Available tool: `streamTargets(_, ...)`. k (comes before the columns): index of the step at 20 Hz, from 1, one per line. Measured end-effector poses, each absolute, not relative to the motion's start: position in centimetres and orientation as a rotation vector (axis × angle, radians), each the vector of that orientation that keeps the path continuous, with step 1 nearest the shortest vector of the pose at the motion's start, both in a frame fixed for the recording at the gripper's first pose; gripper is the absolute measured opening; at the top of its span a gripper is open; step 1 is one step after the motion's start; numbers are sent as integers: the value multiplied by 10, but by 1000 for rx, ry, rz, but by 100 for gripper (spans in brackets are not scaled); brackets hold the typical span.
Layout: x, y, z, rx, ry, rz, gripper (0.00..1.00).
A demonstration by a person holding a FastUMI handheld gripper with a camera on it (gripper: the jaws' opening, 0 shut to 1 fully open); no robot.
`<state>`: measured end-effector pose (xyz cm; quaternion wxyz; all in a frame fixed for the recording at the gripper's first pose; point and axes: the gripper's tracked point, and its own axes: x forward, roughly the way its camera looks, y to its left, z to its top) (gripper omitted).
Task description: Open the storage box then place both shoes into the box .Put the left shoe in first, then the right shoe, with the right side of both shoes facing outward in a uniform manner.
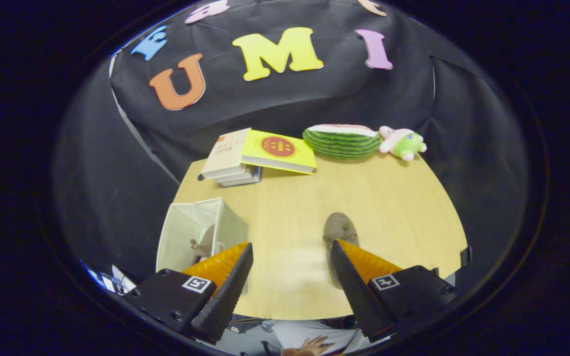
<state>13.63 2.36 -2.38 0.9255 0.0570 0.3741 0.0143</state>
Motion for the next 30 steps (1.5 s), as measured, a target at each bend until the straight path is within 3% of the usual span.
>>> streamTargets(21, 167, -101, -213, 138, 1120, -89, 98)
streamTargets(22, 174, -104, -221, 147, 1121, -97, 87)
streamTargets(28, 180, -102, -259, 174, 1214, -64, 59)
streamTargets(30, 182, -100, -256, 173, 1204, -47, 35)
